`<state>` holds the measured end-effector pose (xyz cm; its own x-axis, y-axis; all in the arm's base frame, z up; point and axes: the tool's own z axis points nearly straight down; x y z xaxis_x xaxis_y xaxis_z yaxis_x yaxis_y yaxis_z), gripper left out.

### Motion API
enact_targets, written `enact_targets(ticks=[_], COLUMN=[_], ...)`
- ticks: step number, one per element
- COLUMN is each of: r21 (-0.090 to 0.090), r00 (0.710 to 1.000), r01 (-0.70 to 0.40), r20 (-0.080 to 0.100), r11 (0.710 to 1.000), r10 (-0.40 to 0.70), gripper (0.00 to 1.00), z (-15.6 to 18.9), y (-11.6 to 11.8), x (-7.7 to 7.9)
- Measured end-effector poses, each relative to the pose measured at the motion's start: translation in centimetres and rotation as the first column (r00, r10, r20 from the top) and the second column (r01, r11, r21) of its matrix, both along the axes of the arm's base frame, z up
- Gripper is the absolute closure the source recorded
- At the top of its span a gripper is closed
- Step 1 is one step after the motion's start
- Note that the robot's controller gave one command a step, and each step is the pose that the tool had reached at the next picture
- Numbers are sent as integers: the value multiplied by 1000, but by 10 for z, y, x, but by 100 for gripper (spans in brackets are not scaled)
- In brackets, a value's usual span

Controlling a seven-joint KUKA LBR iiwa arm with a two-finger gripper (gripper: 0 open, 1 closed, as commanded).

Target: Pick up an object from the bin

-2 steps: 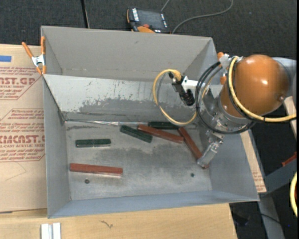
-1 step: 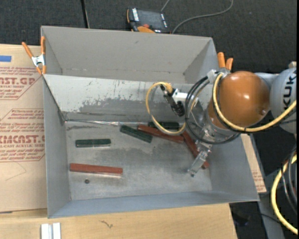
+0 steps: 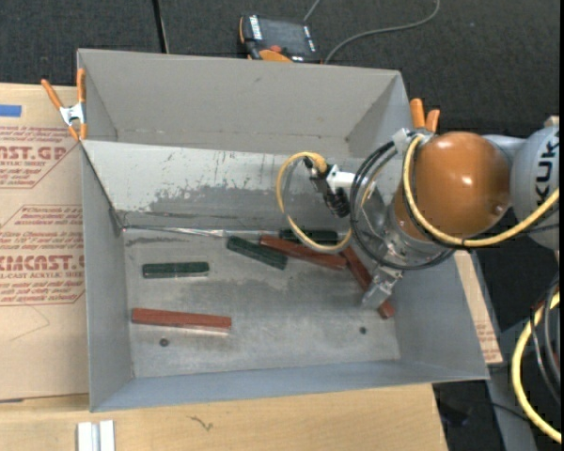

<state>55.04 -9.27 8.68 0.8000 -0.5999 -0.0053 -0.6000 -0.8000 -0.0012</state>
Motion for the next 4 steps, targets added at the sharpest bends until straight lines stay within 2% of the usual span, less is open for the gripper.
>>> enact_targets(ticks=[1, 2, 3, 4], r21=[0, 0, 0, -1], r00=[1000, 1000, 1000, 980], r01=[0, 0, 0, 200], r20=[0, 0, 0, -1], r11=[1000, 1000, 1000, 980], r10=[0, 0, 0, -200], gripper=[0, 100, 0, 0], z=[0, 0, 0, -18], y=[0, 0, 0, 13], x=[0, 0, 0, 1])
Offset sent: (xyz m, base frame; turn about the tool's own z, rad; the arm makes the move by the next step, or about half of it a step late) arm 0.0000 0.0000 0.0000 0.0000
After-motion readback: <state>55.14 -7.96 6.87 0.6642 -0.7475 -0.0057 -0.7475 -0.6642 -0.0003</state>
